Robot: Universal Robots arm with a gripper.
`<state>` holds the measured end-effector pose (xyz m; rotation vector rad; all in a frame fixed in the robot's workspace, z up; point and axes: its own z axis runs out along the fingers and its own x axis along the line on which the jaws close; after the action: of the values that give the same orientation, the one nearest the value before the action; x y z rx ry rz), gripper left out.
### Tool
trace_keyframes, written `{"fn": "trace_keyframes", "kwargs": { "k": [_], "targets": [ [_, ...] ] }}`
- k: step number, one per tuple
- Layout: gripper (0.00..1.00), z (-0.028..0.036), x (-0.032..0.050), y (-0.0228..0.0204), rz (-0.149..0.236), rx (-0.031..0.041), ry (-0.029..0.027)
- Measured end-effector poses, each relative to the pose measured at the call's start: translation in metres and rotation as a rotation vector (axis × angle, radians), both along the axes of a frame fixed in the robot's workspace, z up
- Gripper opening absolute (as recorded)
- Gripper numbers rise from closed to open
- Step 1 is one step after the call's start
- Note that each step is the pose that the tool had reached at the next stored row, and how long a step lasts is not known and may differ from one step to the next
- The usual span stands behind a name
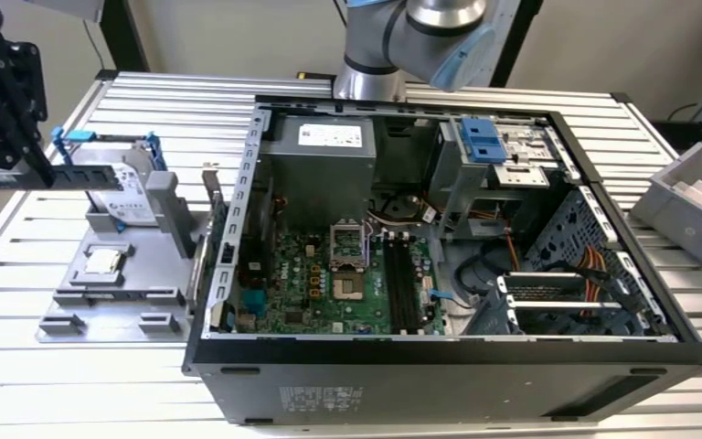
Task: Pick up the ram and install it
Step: 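Pick up the ram and move it above insertion slot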
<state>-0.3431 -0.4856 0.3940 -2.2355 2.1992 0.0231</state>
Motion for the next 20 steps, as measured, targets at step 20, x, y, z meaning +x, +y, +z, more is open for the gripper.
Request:
{"fn": "trace_keyframes", "kwargs": {
  "k": [20],
  "targets": [
    [0.00, 0.0000, 0.0199, 0.0011, 0.000, -0.0025, 0.0012]
  ]
}}
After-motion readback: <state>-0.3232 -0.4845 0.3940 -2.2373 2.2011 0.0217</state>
